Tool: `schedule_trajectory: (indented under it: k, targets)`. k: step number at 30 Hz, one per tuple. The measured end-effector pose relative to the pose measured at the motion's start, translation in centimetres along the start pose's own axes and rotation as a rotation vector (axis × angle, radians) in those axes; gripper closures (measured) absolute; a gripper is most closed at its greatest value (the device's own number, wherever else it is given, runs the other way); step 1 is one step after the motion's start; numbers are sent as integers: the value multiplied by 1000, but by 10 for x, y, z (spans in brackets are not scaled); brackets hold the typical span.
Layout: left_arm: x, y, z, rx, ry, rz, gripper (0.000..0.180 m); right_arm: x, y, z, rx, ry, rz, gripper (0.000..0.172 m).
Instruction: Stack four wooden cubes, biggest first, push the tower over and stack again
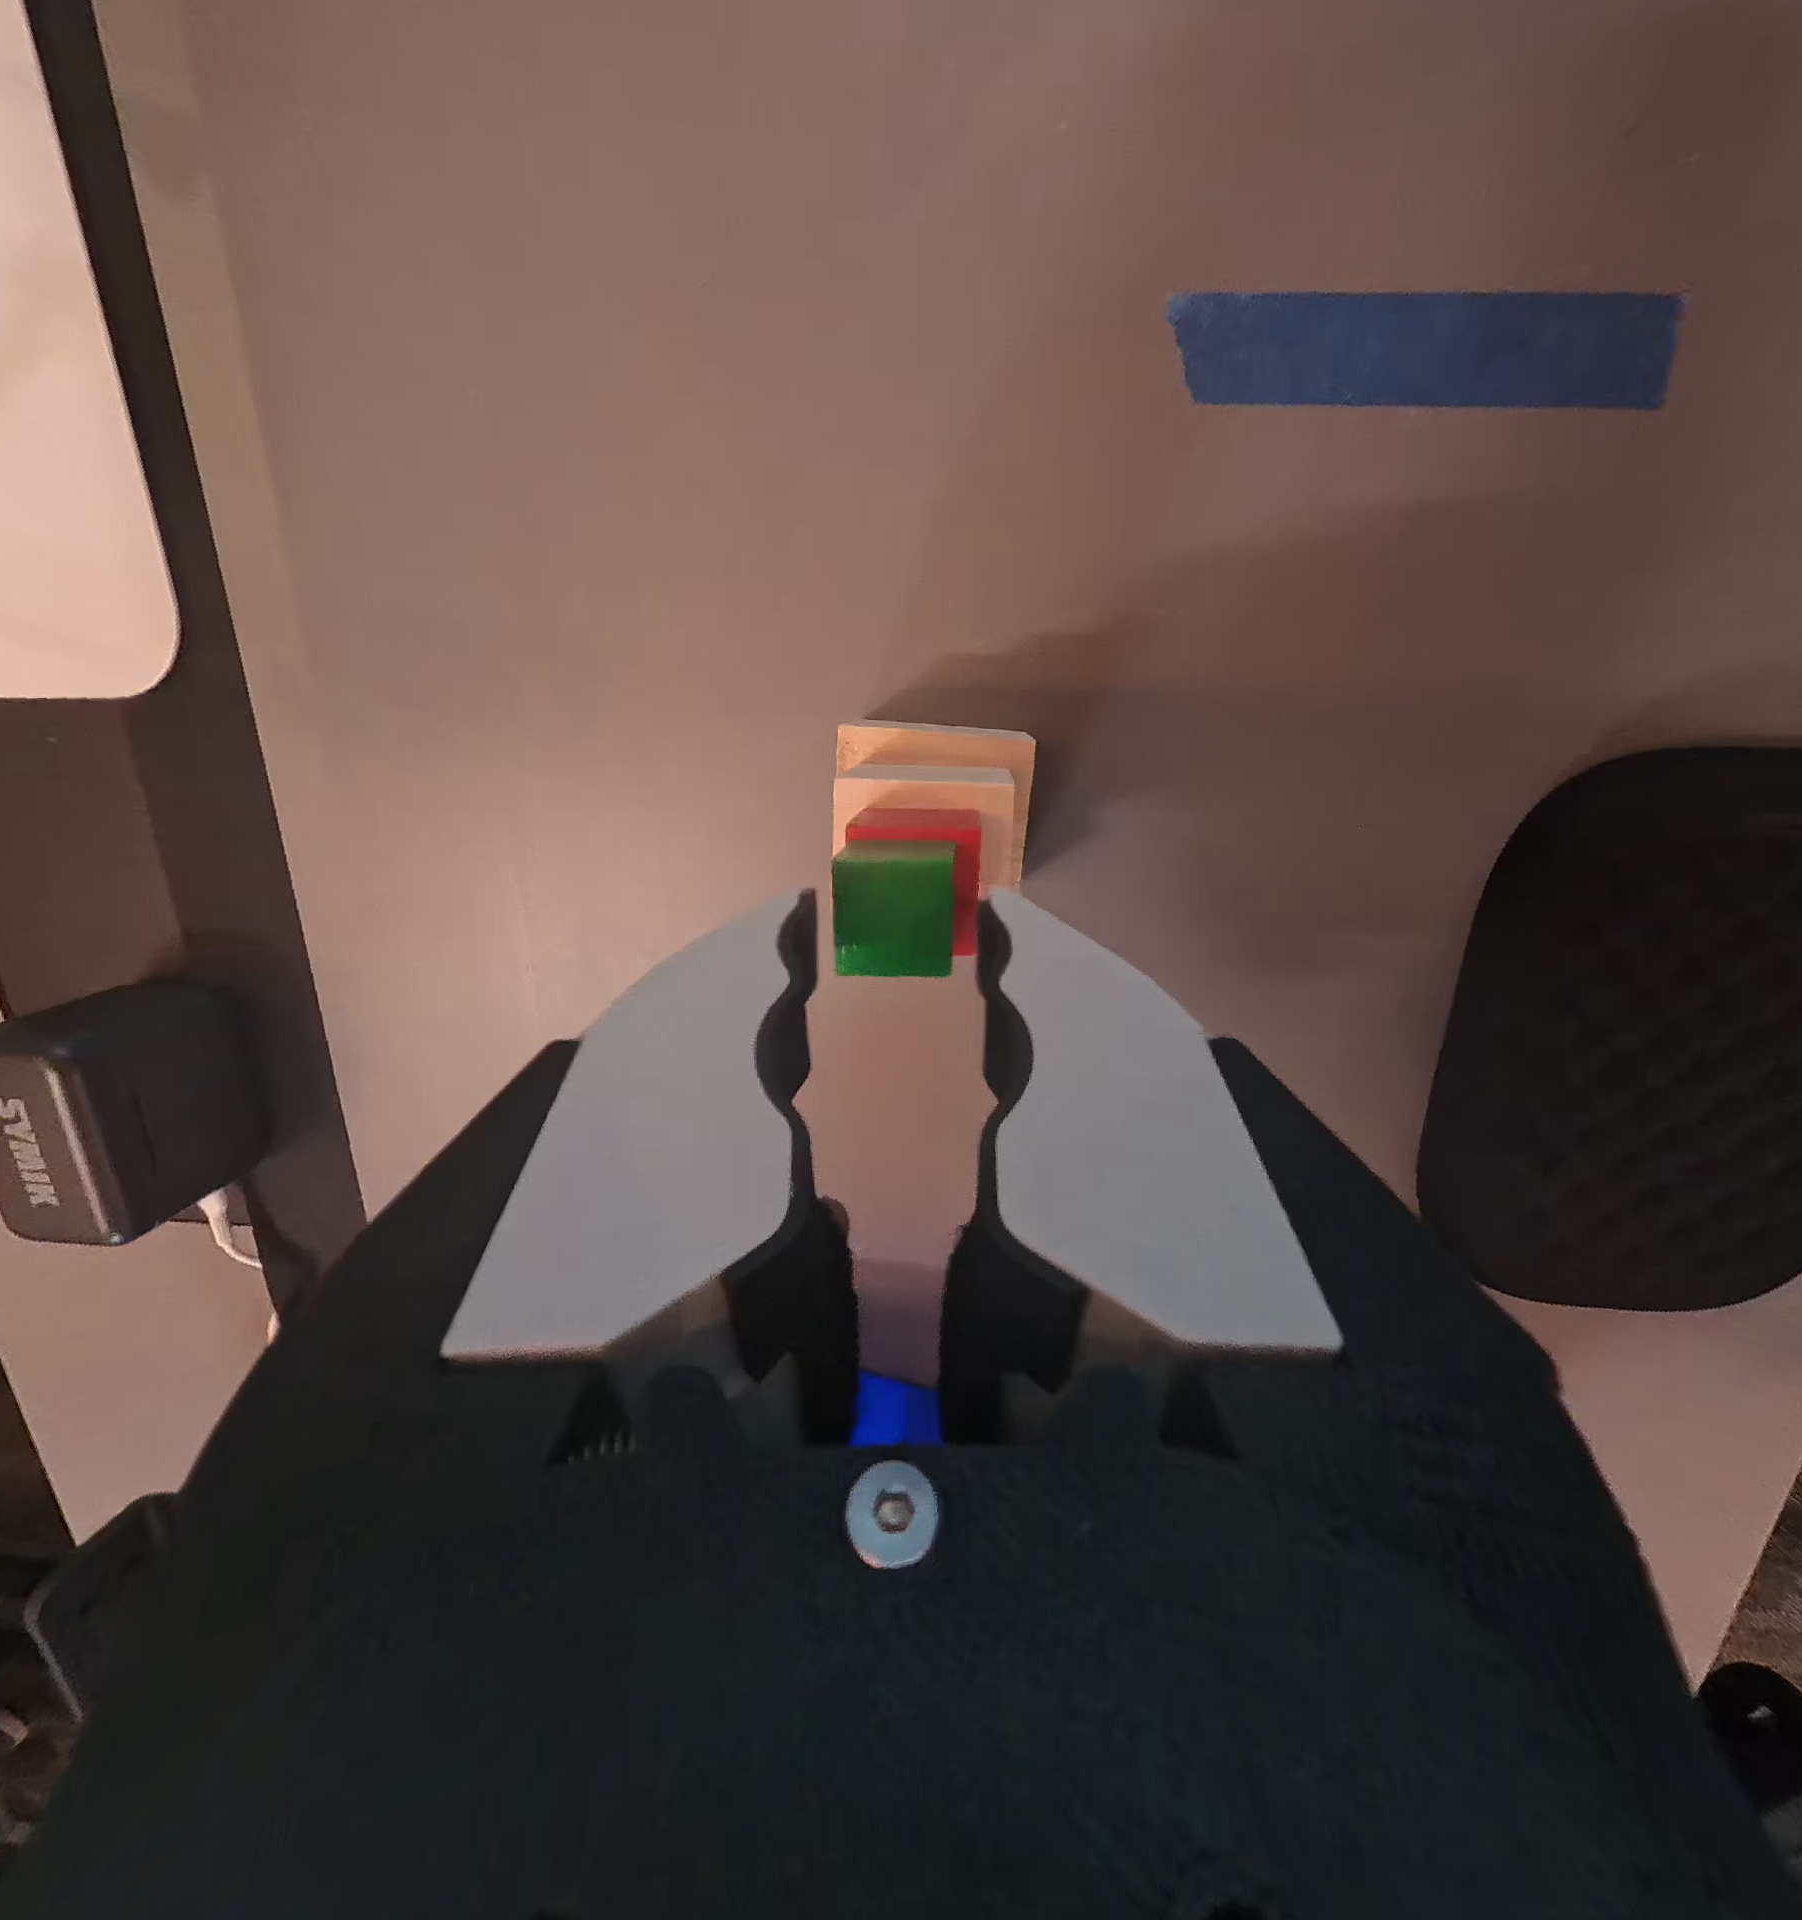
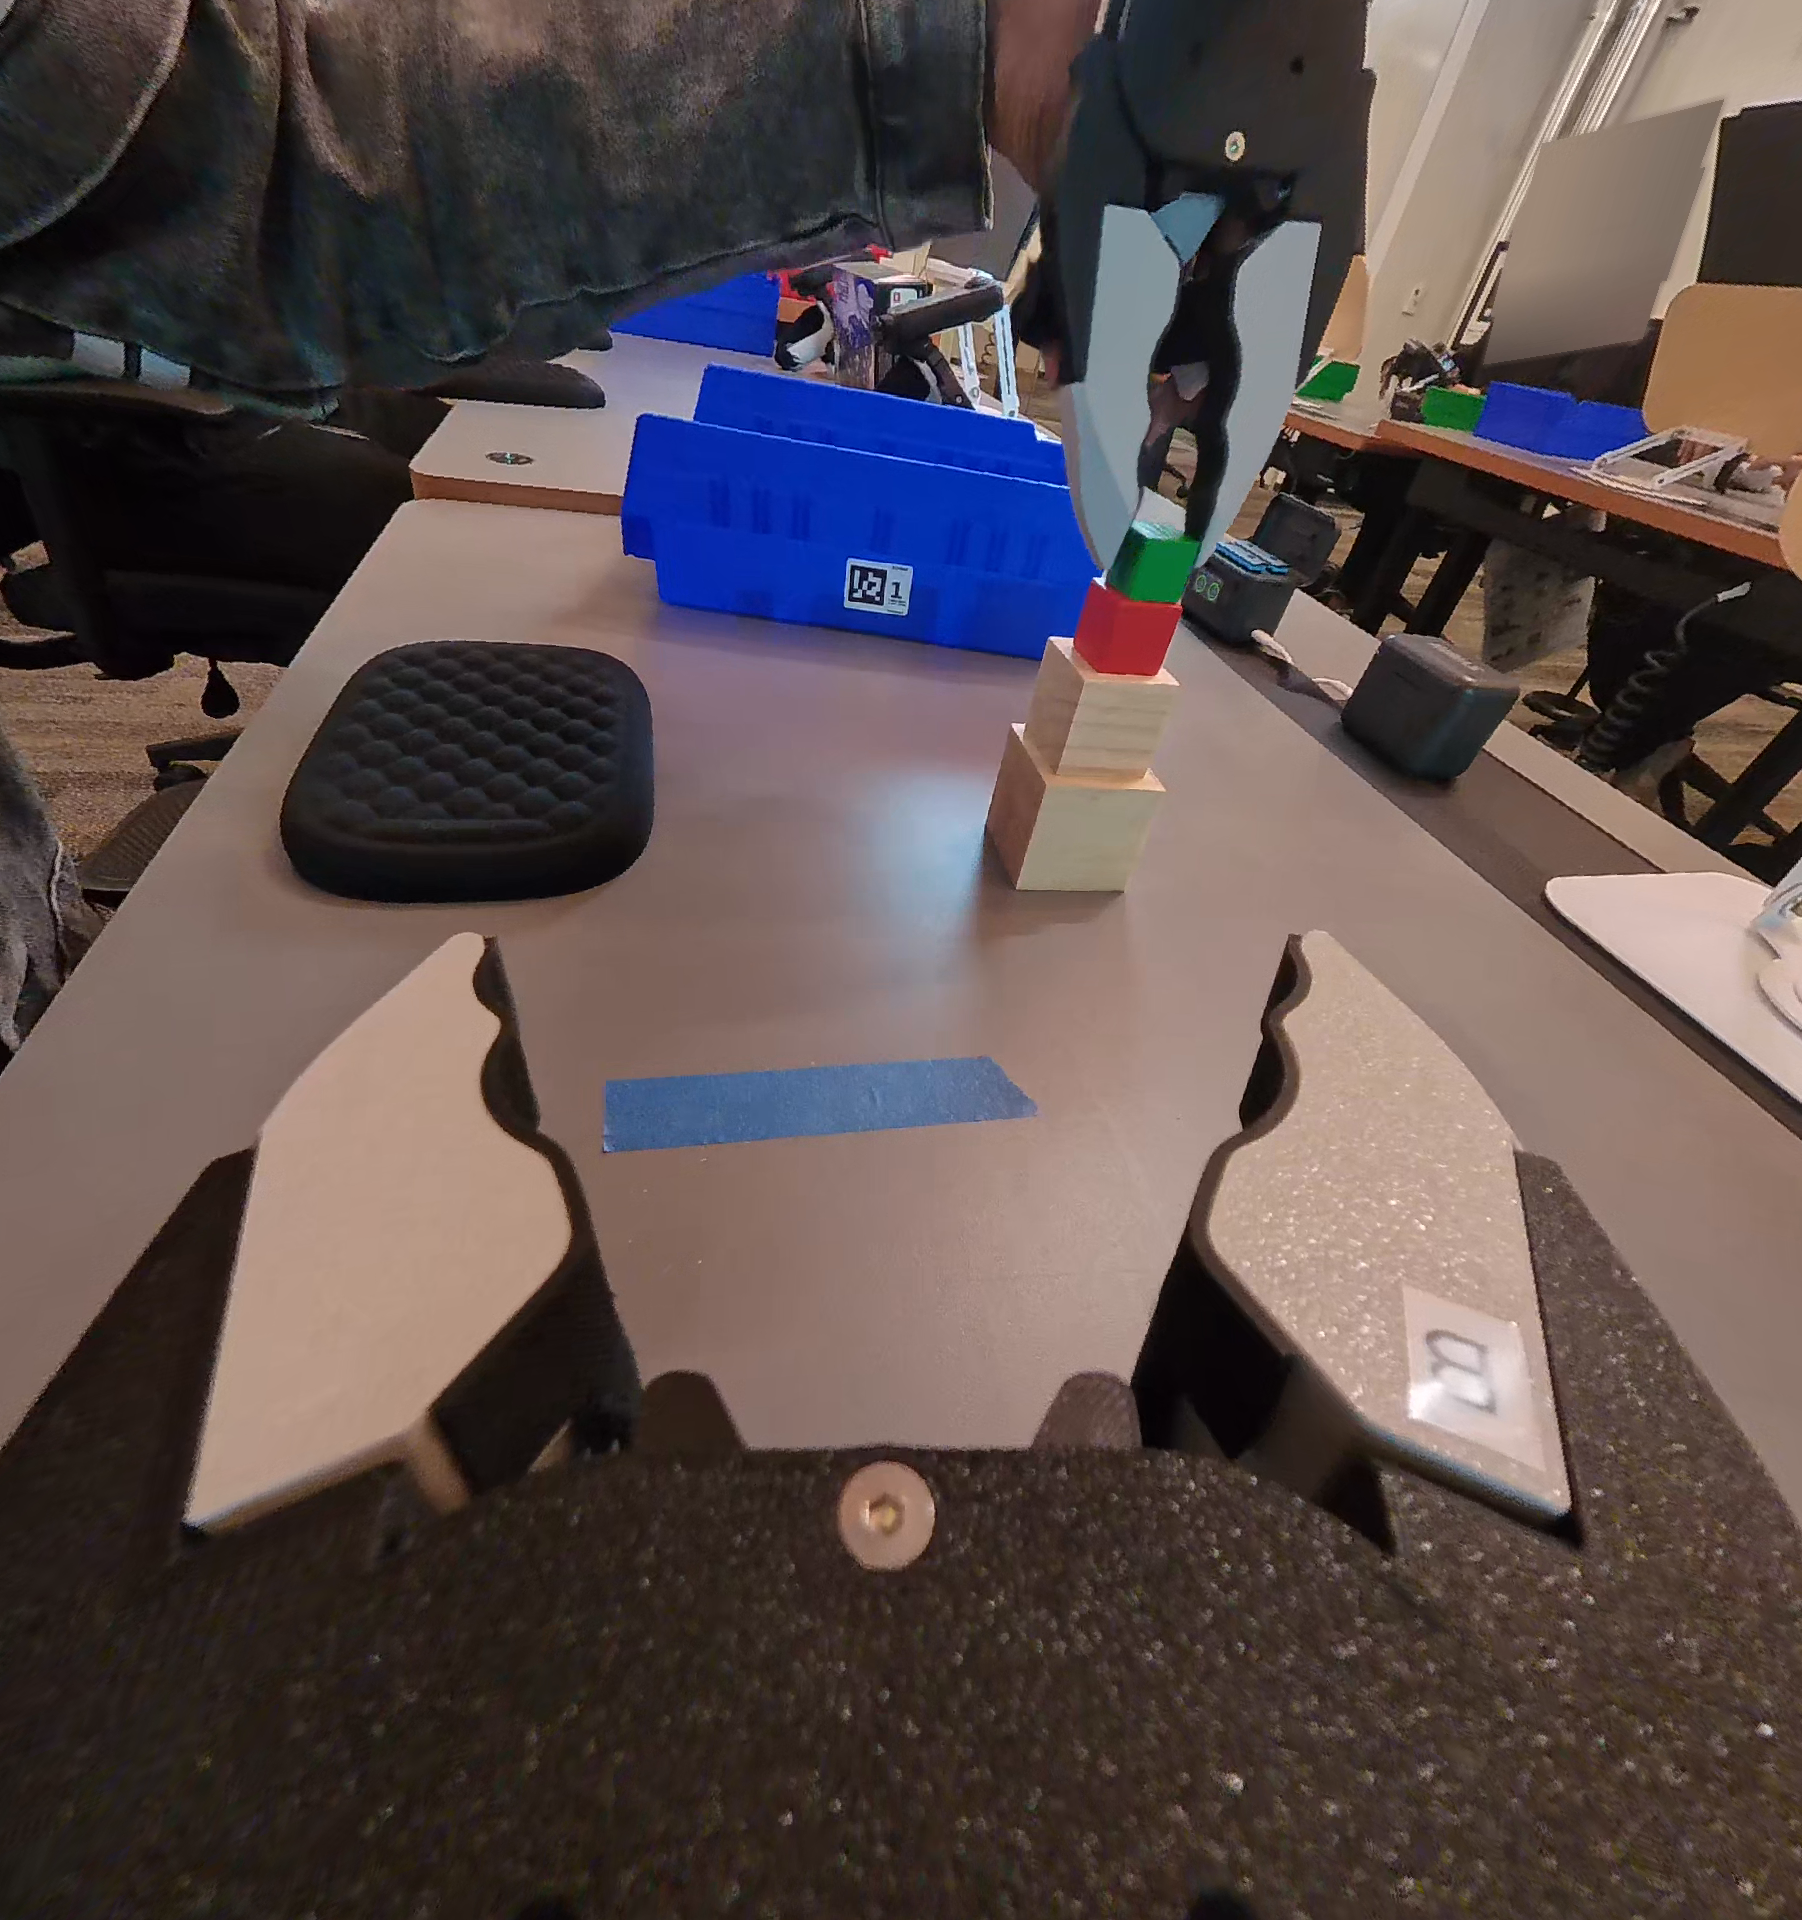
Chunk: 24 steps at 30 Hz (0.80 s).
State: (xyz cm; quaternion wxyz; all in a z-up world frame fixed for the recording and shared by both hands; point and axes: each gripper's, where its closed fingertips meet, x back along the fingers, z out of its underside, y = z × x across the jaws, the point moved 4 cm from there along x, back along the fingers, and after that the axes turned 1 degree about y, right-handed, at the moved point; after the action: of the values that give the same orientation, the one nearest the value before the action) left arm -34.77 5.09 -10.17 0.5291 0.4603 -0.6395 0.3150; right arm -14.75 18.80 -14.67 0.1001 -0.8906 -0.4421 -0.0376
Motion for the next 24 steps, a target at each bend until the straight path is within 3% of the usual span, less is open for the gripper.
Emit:
schedule_trajectory:
  k: [7, 13, 18, 24]
  targets:
    - [20, 1, 19, 55, -75, -60, 140, 0, -9, 5, -21, 30, 65, 30]
    - [8, 4, 60, 143, -132, -140, 180, 4, -22, 3, -63, 8, 154, 25]
    - [-17, 3, 81, 202, -152, -121, 180, 7, -26, 1, -95, -21, 174, 24]
    - [-26, -3, 80, 194, -165, -88, 180, 6, -26, 3, -91, -9, 169, 24]
